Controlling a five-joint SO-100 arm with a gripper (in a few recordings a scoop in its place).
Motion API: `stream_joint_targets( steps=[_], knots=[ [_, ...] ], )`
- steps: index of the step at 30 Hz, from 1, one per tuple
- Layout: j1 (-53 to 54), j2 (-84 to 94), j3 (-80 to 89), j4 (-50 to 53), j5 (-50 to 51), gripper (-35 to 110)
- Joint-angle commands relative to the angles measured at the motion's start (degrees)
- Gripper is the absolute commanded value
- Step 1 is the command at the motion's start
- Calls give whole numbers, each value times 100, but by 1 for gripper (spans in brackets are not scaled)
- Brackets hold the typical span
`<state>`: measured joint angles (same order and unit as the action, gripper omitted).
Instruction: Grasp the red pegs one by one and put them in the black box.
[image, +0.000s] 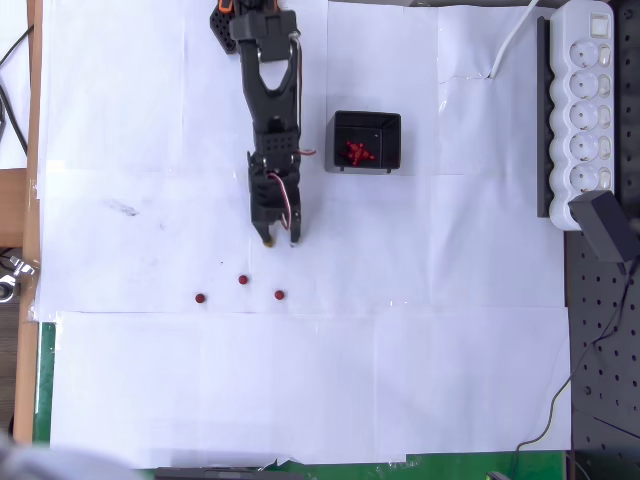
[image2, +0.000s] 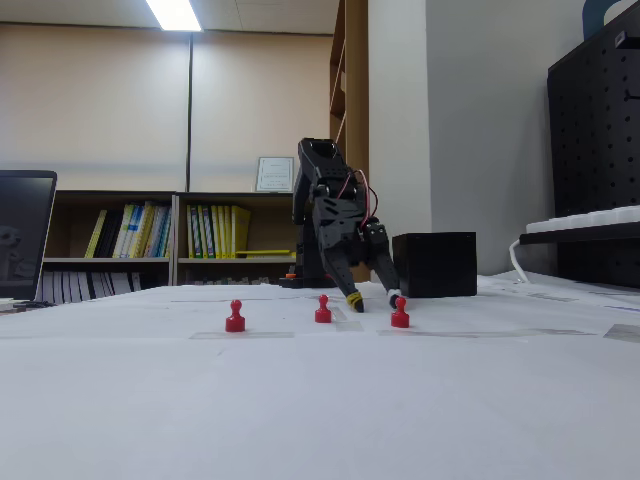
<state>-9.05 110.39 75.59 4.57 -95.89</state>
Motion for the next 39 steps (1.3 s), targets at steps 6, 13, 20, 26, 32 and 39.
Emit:
stream_joint_targets(
  steps=[6,13,20,26,32,39],
  knots=[
    [53,721,1125,-53,26,13],
    [141,1099,1538,-149,132,13],
    [229,1406,1978,-176,149,13],
    [299,1696,2382,-176,167,13],
    [343,2004,2681,-176,202,13],
    [360,2338,3032,-220,316,13]
  ],
)
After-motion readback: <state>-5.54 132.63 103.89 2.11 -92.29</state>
